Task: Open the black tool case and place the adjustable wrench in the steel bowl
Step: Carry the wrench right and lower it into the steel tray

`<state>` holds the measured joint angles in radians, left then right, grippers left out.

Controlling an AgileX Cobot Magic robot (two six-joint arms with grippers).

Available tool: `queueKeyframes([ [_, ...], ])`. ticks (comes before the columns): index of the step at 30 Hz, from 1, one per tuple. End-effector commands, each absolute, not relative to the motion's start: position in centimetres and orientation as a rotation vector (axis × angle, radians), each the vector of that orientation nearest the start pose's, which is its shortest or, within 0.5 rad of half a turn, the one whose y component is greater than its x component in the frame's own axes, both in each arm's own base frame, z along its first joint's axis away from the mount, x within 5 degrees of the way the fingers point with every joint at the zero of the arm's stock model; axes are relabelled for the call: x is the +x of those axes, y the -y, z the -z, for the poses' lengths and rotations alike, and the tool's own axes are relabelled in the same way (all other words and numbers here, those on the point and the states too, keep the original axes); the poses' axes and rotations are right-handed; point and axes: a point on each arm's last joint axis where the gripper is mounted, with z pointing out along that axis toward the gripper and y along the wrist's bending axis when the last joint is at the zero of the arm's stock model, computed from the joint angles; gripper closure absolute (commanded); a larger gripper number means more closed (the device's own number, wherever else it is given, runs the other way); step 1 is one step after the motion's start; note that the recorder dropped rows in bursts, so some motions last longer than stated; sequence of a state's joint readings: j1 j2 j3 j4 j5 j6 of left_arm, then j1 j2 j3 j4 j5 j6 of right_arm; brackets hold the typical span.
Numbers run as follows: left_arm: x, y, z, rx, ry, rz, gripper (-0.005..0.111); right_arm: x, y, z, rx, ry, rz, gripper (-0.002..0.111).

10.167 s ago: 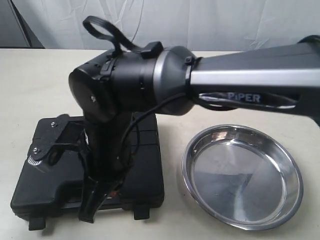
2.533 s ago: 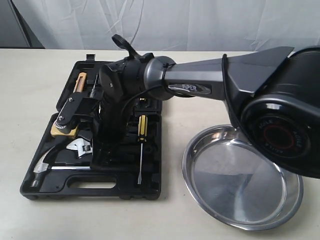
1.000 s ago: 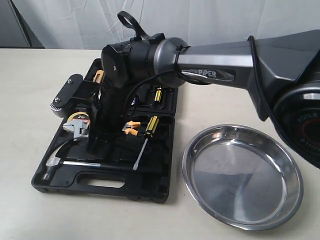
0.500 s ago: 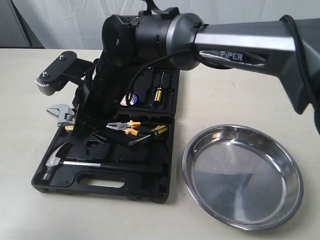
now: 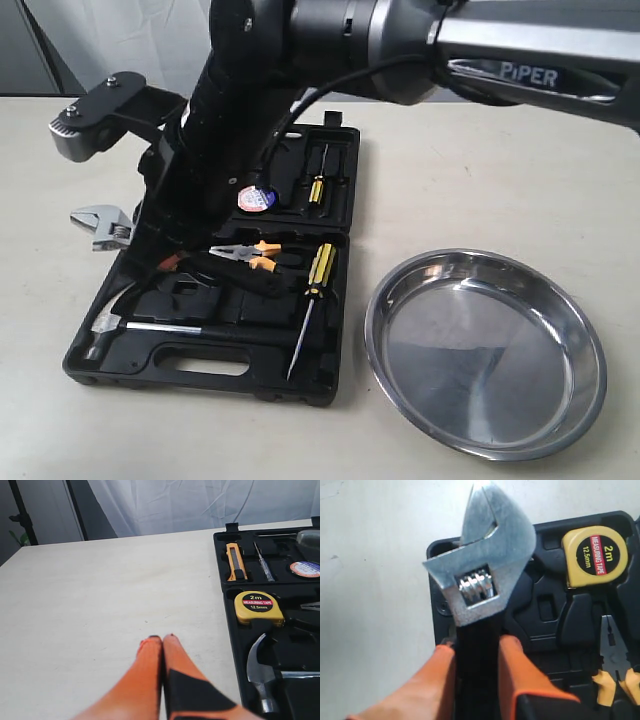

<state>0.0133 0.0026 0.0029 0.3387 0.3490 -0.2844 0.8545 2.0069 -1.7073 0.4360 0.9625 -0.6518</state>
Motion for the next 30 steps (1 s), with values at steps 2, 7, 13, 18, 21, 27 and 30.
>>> queueKeyframes([
  [2,5.3,-1.1,-18.4,-0.062,-1.803,-0.137,0.107,26.0,-33.5,-28.7,-1.612,-2.187,-0.533,0.108],
  [7,5.3,-1.1,-18.4,-0.062,-1.803,-0.137,0.107,27.1,-28.5,-29.2,-1.425,-2.369,-0.363,0.108],
  [13,5.3,-1.1,-18.4,-0.062,-1.803,-0.137,0.107,27.3,-17.5,-23.6,-1.016,-2.656,-0.281,0.108],
  [18,5.3,-1.1,-18.4,-0.062,-1.803,-0.137,0.107,26.1,-13.7,-20.0,-0.881,-2.799,-0.259,0.108],
  [21,5.3,-1.1,-18.4,-0.062,-1.803,-0.137,0.107,25.7,-13.2,-18.3,-0.853,-2.827,-0.252,0.108],
  [27,5.3,-1.1,-18.4,-0.062,-1.805,-0.138,0.107,25.2,-12.7,-15.1,-0.824,-2.835,-0.216,0.108],
  [30,5.3,-1.1,-18.4,-0.062,-1.805,-0.138,0.107,25.3,-12.5,-14.0,-0.814,-2.763,-0.177,0.108],
])
